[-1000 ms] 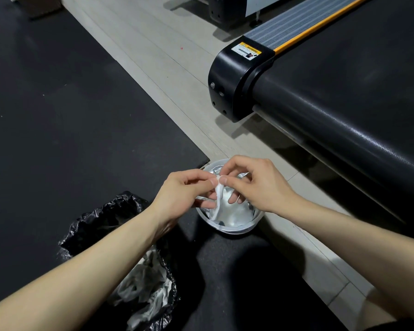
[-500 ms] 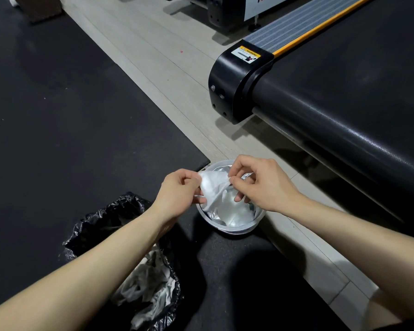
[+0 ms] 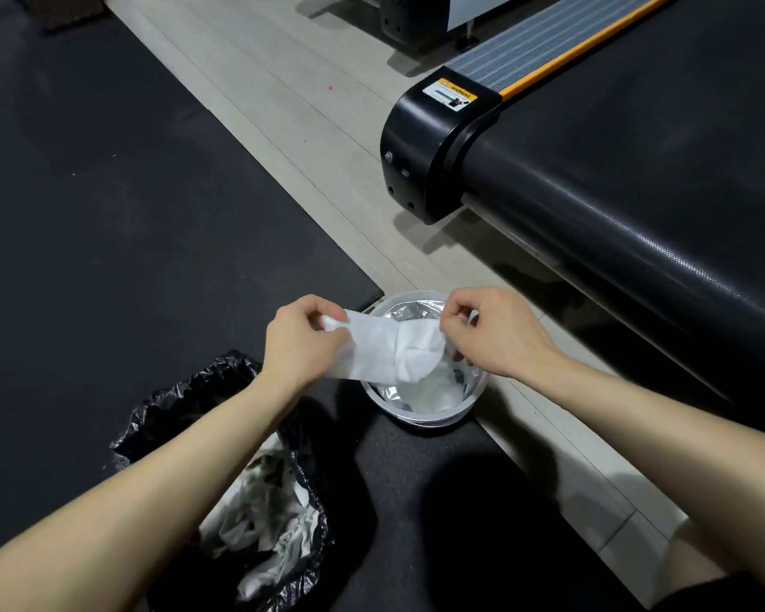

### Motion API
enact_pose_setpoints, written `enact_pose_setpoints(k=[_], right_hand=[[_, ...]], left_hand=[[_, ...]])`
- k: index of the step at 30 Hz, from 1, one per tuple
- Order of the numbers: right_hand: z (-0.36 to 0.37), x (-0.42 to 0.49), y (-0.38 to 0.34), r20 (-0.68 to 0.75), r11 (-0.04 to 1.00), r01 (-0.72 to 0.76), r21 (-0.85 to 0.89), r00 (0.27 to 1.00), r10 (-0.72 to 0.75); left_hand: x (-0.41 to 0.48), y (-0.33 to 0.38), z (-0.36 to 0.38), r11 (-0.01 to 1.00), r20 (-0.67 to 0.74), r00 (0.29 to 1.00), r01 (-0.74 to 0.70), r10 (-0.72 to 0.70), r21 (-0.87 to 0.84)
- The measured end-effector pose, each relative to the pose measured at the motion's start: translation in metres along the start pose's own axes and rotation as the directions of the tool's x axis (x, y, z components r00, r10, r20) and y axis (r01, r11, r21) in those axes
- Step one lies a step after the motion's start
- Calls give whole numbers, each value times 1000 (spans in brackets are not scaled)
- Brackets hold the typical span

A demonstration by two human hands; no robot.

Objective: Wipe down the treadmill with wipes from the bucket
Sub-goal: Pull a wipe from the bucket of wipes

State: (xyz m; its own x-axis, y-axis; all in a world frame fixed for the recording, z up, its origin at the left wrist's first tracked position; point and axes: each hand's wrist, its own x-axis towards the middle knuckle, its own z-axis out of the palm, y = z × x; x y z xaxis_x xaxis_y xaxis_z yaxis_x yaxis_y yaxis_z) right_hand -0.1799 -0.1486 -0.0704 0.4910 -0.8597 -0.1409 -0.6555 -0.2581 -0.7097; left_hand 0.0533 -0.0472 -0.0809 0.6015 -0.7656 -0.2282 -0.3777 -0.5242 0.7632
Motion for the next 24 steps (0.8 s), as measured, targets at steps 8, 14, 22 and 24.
enact_pose_setpoints(k=[8, 14, 22, 24], right_hand=[[-7, 8, 22, -30, 984, -125, -126, 992, 122], [-7, 14, 20, 26, 964, -153, -216, 986, 163], [1, 27, 23, 192, 977, -19, -212, 979, 61], [8, 27, 20, 254, 978, 92, -185, 966, -43]], left_hand=[[17, 2, -23, 992, -216, 976, -41, 14, -122], [21, 7, -31, 987, -269, 961, -100, 64, -123], [24, -1, -42, 987, -257, 966, -71, 32, -147], [23, 1, -35, 985, -211, 976, -92, 60, -147]])
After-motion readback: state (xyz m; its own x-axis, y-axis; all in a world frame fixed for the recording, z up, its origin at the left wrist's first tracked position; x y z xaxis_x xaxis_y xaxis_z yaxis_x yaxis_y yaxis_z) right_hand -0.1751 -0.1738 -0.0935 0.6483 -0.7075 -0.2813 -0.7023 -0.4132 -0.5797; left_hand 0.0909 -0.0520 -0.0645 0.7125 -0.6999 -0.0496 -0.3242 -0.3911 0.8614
